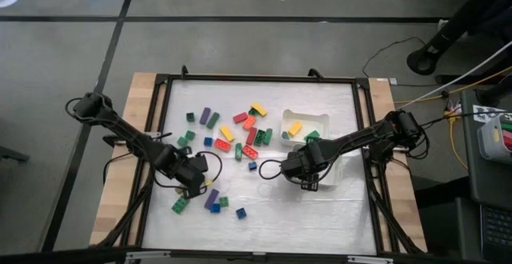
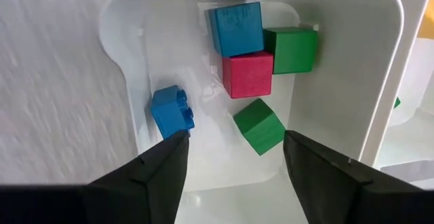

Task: Sort blocks by size
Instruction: Put the blue cube game piece into the bottom white bin

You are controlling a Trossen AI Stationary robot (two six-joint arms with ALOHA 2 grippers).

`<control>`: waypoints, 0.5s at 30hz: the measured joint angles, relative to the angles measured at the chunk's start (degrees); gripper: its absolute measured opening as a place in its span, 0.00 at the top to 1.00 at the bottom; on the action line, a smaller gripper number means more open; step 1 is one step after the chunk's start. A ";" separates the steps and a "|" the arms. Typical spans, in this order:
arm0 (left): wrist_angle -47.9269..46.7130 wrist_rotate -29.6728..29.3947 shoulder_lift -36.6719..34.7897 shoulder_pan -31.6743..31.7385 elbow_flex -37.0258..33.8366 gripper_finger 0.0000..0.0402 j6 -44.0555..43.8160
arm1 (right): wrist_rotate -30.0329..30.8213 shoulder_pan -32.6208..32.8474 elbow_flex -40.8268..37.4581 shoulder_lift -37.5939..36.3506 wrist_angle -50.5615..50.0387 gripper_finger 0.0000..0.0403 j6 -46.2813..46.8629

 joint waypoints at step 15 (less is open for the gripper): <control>3.72 -3.55 0.04 0.04 -4.80 0.55 1.36 | -0.06 0.01 0.00 0.00 0.01 0.40 0.00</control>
